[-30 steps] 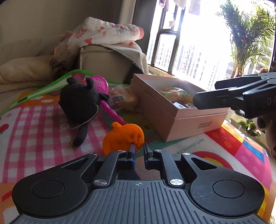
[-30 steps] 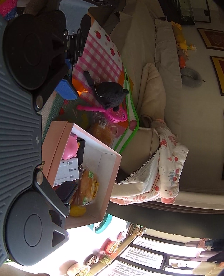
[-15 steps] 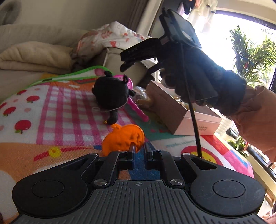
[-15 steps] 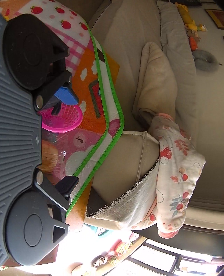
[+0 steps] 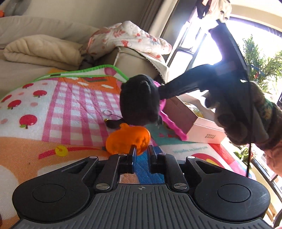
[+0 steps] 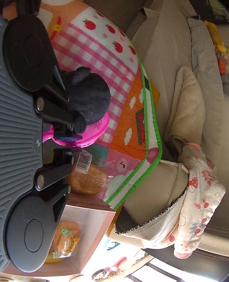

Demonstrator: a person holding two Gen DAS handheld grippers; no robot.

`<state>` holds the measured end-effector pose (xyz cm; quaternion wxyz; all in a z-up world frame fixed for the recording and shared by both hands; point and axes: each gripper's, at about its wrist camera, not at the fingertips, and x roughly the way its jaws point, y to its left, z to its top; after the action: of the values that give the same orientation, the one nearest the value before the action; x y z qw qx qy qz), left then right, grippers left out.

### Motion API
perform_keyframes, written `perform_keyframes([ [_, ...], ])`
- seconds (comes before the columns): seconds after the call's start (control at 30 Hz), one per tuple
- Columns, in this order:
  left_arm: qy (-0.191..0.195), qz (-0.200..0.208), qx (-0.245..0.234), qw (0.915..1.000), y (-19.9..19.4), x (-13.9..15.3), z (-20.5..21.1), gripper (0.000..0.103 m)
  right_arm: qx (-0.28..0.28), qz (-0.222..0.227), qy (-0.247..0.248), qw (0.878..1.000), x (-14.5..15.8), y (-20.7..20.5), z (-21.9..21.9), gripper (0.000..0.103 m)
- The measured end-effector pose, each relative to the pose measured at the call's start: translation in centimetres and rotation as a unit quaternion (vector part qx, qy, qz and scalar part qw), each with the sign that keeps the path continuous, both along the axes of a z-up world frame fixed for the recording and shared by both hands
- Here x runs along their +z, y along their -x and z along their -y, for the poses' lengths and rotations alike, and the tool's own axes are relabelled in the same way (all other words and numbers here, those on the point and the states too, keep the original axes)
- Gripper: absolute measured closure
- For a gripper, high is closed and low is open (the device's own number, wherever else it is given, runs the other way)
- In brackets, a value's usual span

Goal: Organize objects

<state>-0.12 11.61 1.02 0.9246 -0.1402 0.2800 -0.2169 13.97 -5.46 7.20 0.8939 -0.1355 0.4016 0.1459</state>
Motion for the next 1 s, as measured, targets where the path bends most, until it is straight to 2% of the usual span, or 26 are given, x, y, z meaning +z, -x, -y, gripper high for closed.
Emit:
perform_keyframes([
  [0.1, -0.016, 0.002, 0.004, 0.9999, 0.1, 0.1, 0.4, 0.09, 0.0, 0.02, -0.023, 1.0, 1.5, 3.9, 2.5, 0.097],
  [0.23, -0.04, 0.006, 0.0, 0.9992, 0.5, 0.4, 1.2, 0.09, -0.012, 0.018, -0.072, 0.997, 2.8, 8.3, 6.5, 0.097],
  [0.37, -0.05, 0.001, -0.015, 0.9986, 0.9, 0.5, 2.3, 0.09, -0.029, -0.003, -0.094, 0.995, 1.9, 11.5, 10.0, 0.097],
  [0.47, -0.053, -0.005, -0.05, 0.9973, 1.9, 0.5, 3.7, 0.09, -0.052, -0.024, -0.094, 0.994, -0.1, 13.1, 12.3, 0.096],
  [0.53, -0.065, -0.007, -0.086, 0.9941, 2.9, 0.5, 4.8, 0.09, -0.077, -0.011, -0.077, 0.994, -1.3, 14.1, 13.5, 0.085],
  [0.57, -0.078, -0.006, -0.102, 0.9917, 3.5, 0.5, 5.4, 0.09, -0.085, -0.004, -0.069, 0.994, -1.6, 14.3, 13.9, 0.064],
  [0.6, -0.093, -0.001, -0.116, 0.9889, 4.1, 0.5, 6.0, 0.09, -0.096, 0.013, -0.061, 0.993, -1.9, 14.9, 14.5, 0.051],
  [0.63, -0.106, 0.004, -0.123, 0.9868, 4.6, 0.5, 6.3, 0.09, -0.102, 0.03, -0.059, 0.993, -2.1, 15.2, 14.8, 0.027],
  [0.67, -0.118, 0.009, -0.126, 0.985, 5.1, 0.7, 6.6, 0.089, -0.106, 0.049, -0.058, 0.991, -2.2, 15.7, 15.2, 0.016],
  [0.77, -0.139, 0.021, -0.1, 0.985, 5.6, 1.6, 6.4, 0.087, -0.102, 0.086, -0.051, 0.99, -2.6, 16.9, 15.7, 0.006],
  [0.8, -0.141, 0.029, -0.079, 0.9865, 5.5, 2.2, 6.2, 0.087, -0.099, 0.097, -0.045, 0.989, -2.7, 17.2, 15.7, 0.002],
  [0.87, -0.136, 0.053, -0.022, 0.989, 5.0, 3.7, 5.6, 0.086, -0.093, 0.11, -0.038, 0.989, -3.2, 17.9, 15.6, 0.0],
  [0.93, -0.11, 0.07, 0.033, 0.9909, 4.3, 5.1, 4.6, 0.086, -0.087, 0.116, -0.032, 0.989, -3.7, 18.4, 15.5, 0.0],
  [1.0, -0.063, 0.061, 0.071, 0.9937, 2.9, 6.1, 3.4, 0.085, -0.086, 0.121, -0.029, 0.989, -4.3, 18.9, 15.5, 0.0],
])
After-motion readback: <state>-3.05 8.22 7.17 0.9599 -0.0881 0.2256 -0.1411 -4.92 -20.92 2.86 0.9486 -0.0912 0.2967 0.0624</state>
